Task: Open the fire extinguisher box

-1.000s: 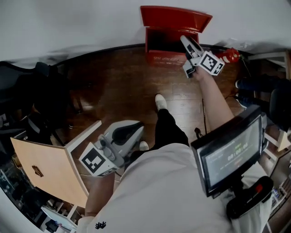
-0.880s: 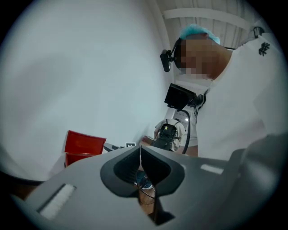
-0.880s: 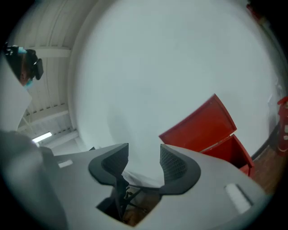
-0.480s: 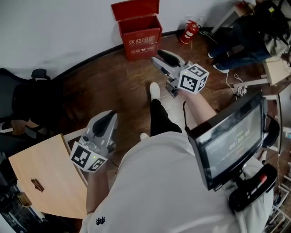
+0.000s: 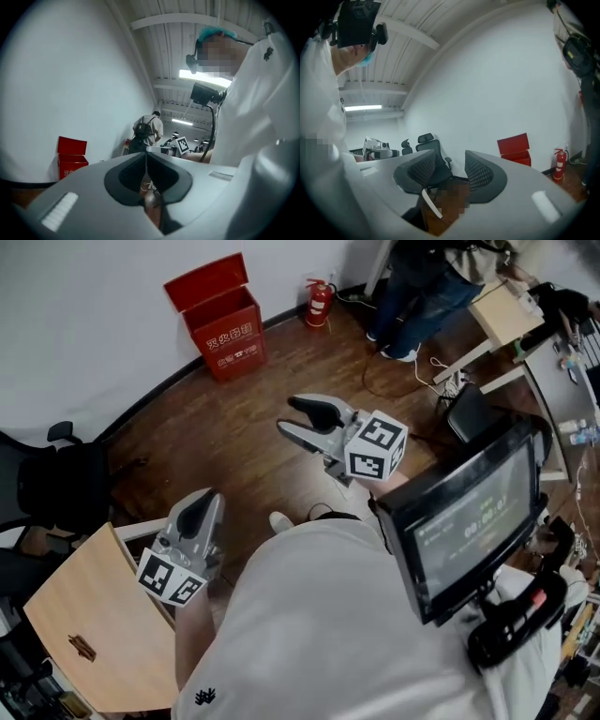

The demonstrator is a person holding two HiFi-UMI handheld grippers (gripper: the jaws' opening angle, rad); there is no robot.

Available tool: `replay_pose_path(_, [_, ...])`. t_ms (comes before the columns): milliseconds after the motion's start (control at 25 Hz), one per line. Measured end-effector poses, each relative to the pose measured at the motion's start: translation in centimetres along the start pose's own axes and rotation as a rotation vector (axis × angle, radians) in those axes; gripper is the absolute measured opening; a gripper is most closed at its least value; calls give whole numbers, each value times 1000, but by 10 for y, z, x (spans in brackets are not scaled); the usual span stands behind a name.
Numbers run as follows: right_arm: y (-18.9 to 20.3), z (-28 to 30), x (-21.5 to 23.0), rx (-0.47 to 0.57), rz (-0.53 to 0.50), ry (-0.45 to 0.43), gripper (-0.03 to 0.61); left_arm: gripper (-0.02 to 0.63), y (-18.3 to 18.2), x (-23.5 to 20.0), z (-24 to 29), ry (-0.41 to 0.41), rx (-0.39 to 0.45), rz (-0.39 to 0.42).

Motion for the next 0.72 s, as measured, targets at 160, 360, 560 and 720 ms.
replay_pose_path(160, [-3,-58,-33,14,-74,-4,186,-2,5,49,11,33,0,18])
replay_pose_path(360, [7,-125,-58,37,-110,-14,186,-2,22,107,37,50,-5,11])
replay_pose_path(560, [17,-169,-80,40,-129,-13,186,-2,32,152,52,86,-31,0])
replay_pose_path(720, [33,-200,-97,52,-146,-14,186,-2,38,187,47,97,-52,-2])
Point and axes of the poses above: the fingertips, and each gripper's own axes: z forward along the fingers, x to its right, y out of its underside, the point moved 10 cm from there along -z, backward along the fingers, and after that the axes turned 3 degrees about -x, right-handed, at the moved point
